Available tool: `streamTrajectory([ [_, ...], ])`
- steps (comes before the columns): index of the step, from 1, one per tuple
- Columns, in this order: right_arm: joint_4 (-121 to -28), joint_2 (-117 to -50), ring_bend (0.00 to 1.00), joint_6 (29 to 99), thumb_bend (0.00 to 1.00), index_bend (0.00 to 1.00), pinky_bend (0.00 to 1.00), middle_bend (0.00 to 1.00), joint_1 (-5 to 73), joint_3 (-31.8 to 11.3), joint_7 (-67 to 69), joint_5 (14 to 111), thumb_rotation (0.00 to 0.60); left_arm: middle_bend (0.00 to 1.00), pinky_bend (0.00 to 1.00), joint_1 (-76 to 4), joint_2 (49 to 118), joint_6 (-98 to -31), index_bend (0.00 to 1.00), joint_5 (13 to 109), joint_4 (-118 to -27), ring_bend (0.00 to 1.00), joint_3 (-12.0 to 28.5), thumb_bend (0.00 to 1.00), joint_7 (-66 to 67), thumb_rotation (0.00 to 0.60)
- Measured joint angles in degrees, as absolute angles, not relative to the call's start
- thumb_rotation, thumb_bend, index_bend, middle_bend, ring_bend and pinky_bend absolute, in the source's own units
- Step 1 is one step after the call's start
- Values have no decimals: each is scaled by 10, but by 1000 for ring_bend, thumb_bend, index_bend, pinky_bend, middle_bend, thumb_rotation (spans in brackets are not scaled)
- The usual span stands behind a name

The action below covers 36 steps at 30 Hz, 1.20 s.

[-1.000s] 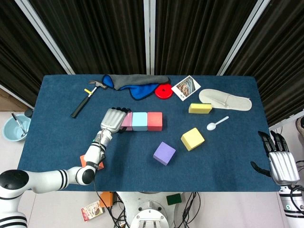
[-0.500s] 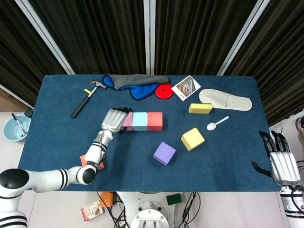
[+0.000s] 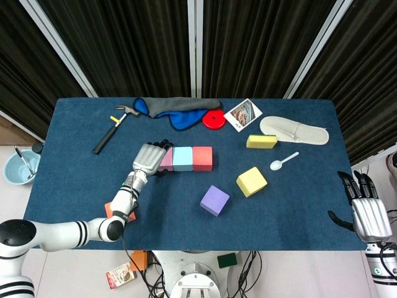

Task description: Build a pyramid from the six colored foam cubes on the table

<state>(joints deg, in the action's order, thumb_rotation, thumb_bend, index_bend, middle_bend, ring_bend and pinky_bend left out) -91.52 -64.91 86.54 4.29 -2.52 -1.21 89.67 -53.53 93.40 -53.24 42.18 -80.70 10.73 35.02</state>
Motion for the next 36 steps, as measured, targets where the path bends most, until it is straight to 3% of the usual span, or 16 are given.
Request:
streamTrajectory([
  [14,-914,-649,8,867,190,0,45,89,42,-26,-9,896,600,112,290,-538,912,-531,154,432,-832,219,105,239,344,541],
  [32,-912,-652,8,862,190,0,44,89,48,-27,-7,901,600,110,291,-504,823,-571,154,448,-899,209,99,239,319,534],
  [36,-914,-651,8,863,191,0,44,89,49,-27,-10,903,600,112,284,-490,813,-576,154,459,-882,209,95,239,299,559],
])
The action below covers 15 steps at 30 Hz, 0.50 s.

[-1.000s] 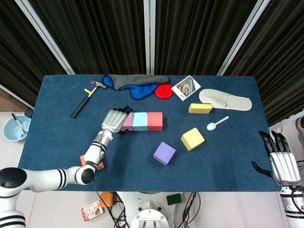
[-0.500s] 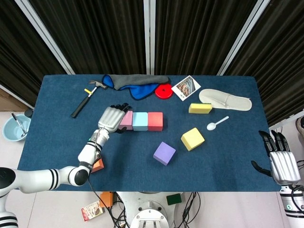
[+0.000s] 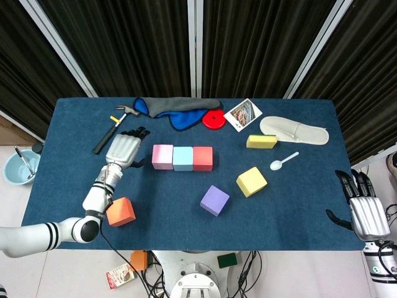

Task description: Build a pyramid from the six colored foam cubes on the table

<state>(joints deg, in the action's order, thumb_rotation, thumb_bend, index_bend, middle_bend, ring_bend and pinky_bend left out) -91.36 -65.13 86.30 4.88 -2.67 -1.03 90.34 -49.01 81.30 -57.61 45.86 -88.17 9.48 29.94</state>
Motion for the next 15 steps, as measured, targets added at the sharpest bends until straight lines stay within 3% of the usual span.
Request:
streamTrajectory([
  [10,-921,-652,8,863,190,0,44,89,47,-25,-20,902,600,104,262,-484,787,-474,147,487,-886,151,101,240,187,555],
  [15,-922,-650,8,865,190,0,44,88,46,-24,-20,903,600,69,259,-496,809,-456,128,499,-869,119,106,240,167,553],
])
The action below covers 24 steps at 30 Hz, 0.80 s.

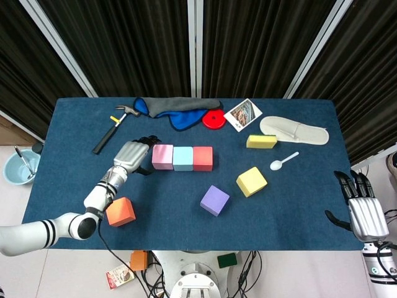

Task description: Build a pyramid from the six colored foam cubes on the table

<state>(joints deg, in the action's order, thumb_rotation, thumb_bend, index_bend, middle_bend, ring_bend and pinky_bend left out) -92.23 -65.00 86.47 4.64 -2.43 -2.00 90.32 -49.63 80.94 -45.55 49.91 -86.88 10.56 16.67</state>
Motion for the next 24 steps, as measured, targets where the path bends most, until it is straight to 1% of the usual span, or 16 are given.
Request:
streamTrajectory([
  [6,-916,-651,8,865,191,0,44,89,44,-24,-12,901,600,52,257,-511,840,-454,124,500,-833,103,107,240,169,554],
  [8,-913,-653,8,865,191,0,44,89,44,-23,-10,900,600,52,256,-515,845,-451,124,498,-826,104,106,240,171,567],
  [11,-911,-653,8,864,191,0,44,89,44,-23,-8,900,600,61,256,-520,852,-449,128,493,-816,104,103,239,178,559],
  [15,-910,-654,8,864,192,0,44,89,44,-23,-5,898,600,111,257,-527,860,-446,150,481,-802,122,100,239,190,570],
  [20,-910,-654,8,864,191,0,44,89,43,-23,-6,898,600,202,260,-531,873,-448,227,473,-786,180,98,239,195,573],
  [22,-910,-655,8,864,192,0,44,89,43,-23,-6,898,600,261,262,-531,879,-451,262,472,-780,221,98,239,194,575],
  [24,-910,-655,8,864,191,0,44,89,43,-23,-6,897,600,279,263,-531,882,-456,271,472,-778,233,99,239,193,578],
])
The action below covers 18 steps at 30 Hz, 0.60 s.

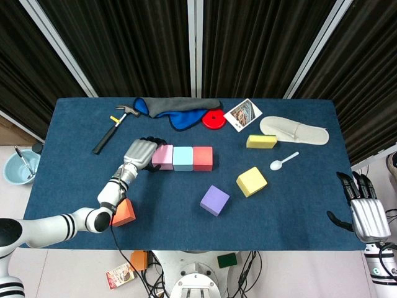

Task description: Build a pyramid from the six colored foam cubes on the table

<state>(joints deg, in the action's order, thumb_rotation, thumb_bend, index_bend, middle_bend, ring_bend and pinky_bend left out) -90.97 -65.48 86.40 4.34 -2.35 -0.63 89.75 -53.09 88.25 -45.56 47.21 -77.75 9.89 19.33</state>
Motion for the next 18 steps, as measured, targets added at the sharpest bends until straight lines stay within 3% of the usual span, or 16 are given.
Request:
streamTrajectory([
  [18,-907,-654,8,865,191,0,44,89,42,-23,-3,896,600,283,265,-535,870,-464,269,452,-809,235,102,238,210,584],
])
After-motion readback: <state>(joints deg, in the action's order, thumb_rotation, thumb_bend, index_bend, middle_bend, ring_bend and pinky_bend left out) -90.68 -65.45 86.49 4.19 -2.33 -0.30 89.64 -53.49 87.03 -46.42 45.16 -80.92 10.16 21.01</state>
